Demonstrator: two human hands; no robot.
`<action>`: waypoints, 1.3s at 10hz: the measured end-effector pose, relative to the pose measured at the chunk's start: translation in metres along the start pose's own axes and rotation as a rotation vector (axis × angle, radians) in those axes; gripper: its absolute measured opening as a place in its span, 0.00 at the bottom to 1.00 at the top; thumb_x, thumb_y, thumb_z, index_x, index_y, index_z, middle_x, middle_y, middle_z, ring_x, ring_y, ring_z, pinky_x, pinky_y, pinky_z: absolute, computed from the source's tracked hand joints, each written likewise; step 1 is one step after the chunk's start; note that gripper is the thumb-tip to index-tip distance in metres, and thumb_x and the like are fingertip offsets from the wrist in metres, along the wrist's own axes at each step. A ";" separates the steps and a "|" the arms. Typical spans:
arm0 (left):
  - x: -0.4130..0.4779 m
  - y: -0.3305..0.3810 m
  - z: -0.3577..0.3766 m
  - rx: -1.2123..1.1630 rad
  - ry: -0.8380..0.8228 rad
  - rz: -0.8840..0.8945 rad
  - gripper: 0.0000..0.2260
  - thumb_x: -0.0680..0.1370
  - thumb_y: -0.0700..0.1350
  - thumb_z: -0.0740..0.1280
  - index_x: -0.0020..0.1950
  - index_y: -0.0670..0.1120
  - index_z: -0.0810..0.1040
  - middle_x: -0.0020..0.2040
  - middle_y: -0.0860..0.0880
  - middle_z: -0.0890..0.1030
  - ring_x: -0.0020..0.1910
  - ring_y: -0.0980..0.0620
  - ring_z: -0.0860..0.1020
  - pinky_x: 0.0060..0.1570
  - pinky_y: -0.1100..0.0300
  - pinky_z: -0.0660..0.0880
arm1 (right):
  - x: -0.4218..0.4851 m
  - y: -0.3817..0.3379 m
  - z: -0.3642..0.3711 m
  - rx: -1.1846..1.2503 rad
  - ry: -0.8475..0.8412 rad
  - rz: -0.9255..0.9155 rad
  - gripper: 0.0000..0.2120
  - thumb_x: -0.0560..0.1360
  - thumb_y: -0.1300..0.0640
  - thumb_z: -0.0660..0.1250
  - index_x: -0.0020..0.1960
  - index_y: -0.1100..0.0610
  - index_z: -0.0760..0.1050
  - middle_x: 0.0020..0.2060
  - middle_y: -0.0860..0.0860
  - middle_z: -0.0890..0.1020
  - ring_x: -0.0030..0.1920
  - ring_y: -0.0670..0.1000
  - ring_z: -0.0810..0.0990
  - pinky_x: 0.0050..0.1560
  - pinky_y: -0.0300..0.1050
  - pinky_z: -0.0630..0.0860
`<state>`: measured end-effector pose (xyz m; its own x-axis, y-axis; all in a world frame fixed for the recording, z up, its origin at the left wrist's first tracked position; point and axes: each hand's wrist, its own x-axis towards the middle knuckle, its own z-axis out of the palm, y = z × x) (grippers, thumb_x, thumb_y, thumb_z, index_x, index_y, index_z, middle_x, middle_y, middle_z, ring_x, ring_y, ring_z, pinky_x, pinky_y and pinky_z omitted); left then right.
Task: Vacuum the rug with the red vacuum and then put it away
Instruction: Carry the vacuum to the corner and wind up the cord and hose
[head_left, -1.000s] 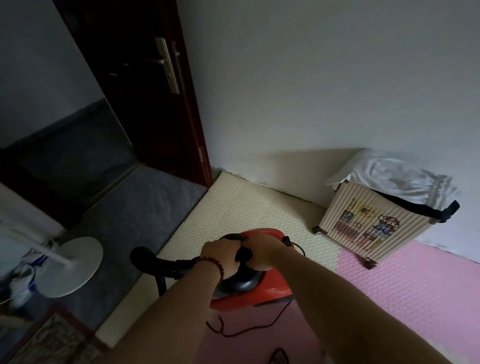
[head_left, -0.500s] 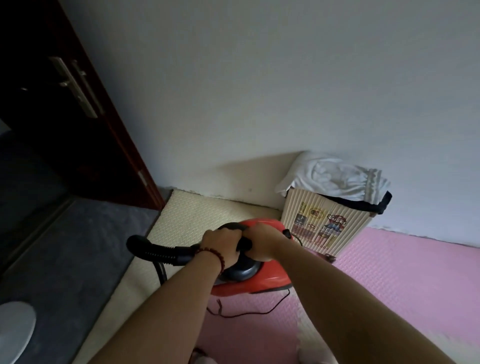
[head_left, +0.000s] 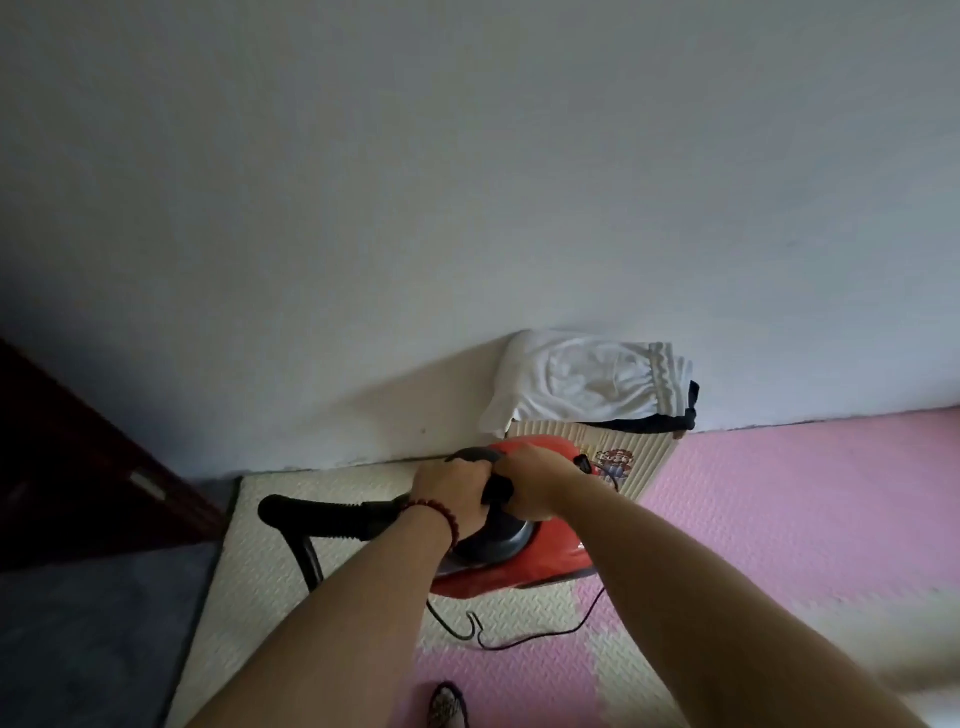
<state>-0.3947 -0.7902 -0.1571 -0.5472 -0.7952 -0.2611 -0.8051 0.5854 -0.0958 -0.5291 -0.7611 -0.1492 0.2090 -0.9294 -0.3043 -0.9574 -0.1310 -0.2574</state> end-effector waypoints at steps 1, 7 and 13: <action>0.036 -0.003 -0.018 -0.003 0.003 0.097 0.11 0.75 0.49 0.62 0.56 0.49 0.73 0.50 0.47 0.80 0.49 0.45 0.78 0.48 0.54 0.76 | 0.015 0.015 -0.015 0.016 0.037 0.077 0.12 0.74 0.57 0.64 0.55 0.55 0.80 0.51 0.56 0.82 0.52 0.58 0.79 0.47 0.47 0.76; 0.158 0.104 -0.063 -0.019 -0.008 0.583 0.12 0.77 0.47 0.60 0.59 0.49 0.73 0.56 0.47 0.79 0.56 0.43 0.77 0.51 0.52 0.74 | -0.016 0.150 -0.030 0.145 0.142 0.482 0.09 0.75 0.58 0.63 0.53 0.58 0.78 0.49 0.57 0.82 0.49 0.58 0.79 0.41 0.42 0.66; 0.264 0.325 -0.108 -0.020 -0.088 0.757 0.13 0.77 0.47 0.59 0.61 0.49 0.72 0.57 0.47 0.79 0.57 0.43 0.77 0.53 0.51 0.73 | -0.114 0.358 -0.063 0.134 0.061 0.715 0.07 0.73 0.58 0.62 0.49 0.56 0.77 0.42 0.53 0.81 0.38 0.53 0.75 0.35 0.45 0.71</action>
<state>-0.8256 -0.8271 -0.1535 -0.9319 -0.1620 -0.3246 -0.2221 0.9623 0.1573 -0.9083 -0.7235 -0.1489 -0.4731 -0.7901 -0.3898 -0.8223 0.5548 -0.1264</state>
